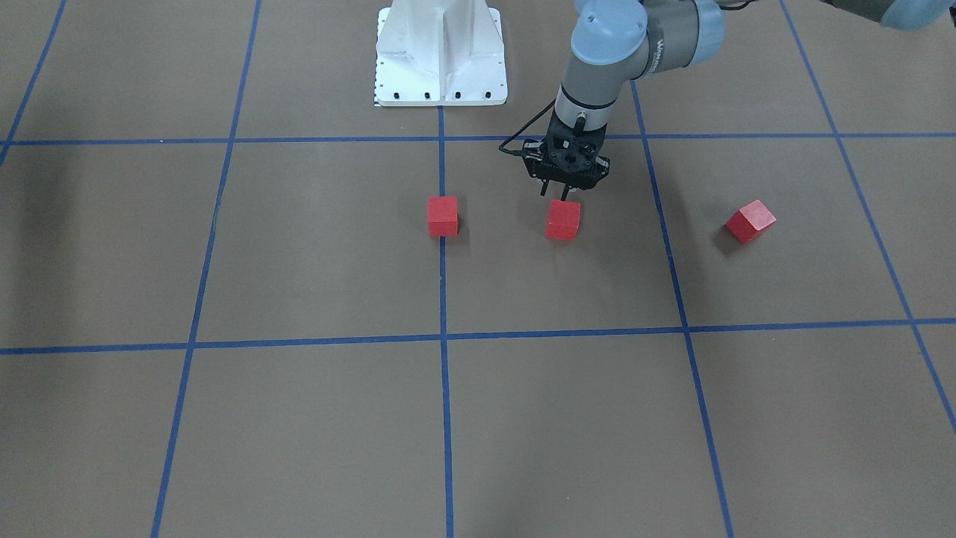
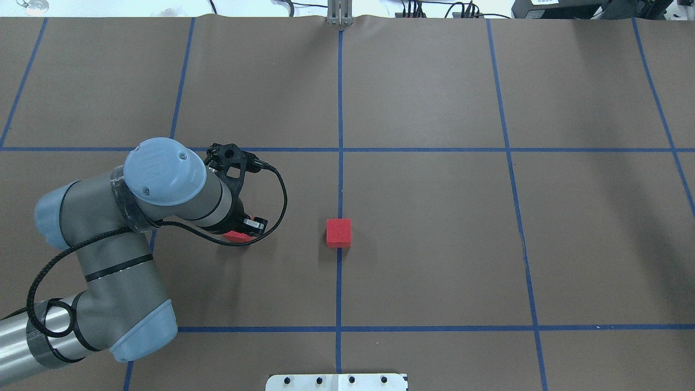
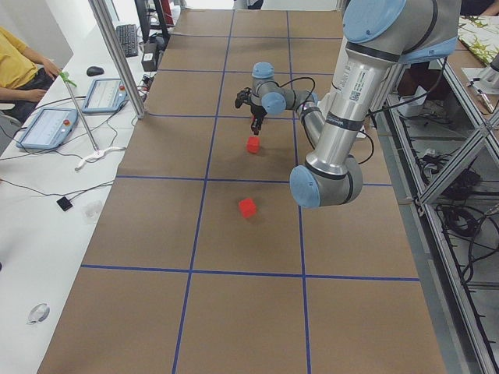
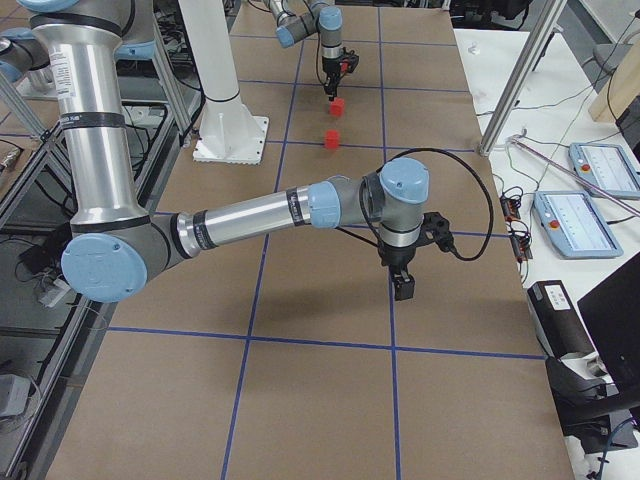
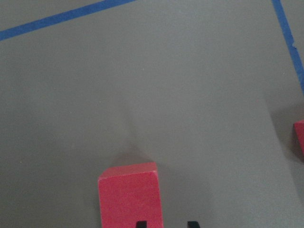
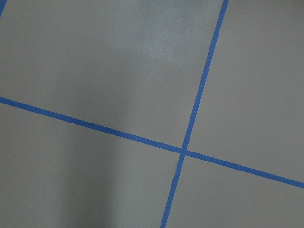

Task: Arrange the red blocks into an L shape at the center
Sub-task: 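Close the left gripper on the middle red cube and lift it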

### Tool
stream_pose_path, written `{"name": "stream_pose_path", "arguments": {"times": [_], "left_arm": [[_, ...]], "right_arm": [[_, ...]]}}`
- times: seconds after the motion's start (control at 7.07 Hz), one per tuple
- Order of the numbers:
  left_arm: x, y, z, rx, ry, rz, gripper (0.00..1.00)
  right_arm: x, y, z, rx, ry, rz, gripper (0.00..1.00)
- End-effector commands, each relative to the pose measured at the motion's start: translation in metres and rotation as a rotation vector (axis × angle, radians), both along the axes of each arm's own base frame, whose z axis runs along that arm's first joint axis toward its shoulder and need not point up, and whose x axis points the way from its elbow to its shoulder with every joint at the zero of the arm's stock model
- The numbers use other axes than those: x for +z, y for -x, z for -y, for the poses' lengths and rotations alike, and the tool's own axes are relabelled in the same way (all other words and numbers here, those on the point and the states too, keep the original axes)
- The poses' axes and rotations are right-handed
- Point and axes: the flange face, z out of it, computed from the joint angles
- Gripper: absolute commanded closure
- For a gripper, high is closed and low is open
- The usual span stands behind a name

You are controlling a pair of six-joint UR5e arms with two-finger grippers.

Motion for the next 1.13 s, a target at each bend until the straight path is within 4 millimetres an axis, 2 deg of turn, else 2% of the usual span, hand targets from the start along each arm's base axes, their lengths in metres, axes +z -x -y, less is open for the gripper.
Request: {"name": "stream_pose_path", "arguments": {"times": [0.0,0.57,0.99], "left_arm": [[0.005,-0.001,0.005,-0.013,0.012,0.012,0.00],[0.027,-0.004,0.010,-0.020,0.028,0.041,0.01],[0.040,-0.015,0.015,-0.019,0.025,0.034,0.01]], "right_arm": [[0.001,0.000,0.000,0.002,0.004,0.000,0.00],[0.003,0.000,-0.001,0.002,0.007,0.000,0.00],[0.003,0.000,-0.001,0.002,0.007,0.000,0.00]]}}
